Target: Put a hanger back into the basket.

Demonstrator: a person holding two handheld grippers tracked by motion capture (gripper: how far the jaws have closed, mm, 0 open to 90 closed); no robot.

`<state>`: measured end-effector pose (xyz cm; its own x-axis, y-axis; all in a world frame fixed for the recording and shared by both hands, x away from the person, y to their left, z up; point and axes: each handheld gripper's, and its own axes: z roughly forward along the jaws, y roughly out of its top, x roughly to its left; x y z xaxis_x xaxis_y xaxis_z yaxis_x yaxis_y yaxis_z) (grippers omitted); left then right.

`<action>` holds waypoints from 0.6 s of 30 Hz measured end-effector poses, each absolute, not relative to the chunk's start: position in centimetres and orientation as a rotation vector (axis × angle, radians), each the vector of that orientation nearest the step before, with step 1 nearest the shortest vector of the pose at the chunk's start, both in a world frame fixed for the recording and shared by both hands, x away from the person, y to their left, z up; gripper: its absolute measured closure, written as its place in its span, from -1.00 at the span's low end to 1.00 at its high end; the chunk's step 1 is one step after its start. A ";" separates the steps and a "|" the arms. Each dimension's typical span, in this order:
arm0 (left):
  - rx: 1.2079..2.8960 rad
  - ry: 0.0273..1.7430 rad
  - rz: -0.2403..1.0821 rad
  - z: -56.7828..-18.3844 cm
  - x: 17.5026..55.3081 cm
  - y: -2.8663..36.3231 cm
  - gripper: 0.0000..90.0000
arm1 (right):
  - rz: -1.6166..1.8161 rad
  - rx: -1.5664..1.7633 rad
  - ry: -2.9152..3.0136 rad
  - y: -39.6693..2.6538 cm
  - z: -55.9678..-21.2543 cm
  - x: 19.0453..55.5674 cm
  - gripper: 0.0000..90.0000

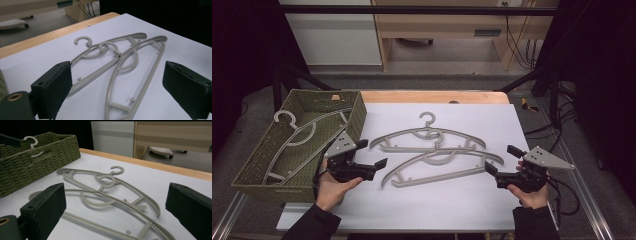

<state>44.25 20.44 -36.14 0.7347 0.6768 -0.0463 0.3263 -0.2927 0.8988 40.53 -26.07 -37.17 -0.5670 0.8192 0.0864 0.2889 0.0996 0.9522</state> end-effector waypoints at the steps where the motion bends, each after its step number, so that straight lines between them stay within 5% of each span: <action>1: 1.930 0.762 0.407 -36.6 44.5 19.7 -0.78 | 1.482 1.083 1.910 -26.0 -37.2 40.5 -0.93; 18: 2.160 0.805 0.316 -41.5 47.9 15.1 -0.42 | 1.481 1.072 1.922 -25.9 -37.2 40.6 -0.92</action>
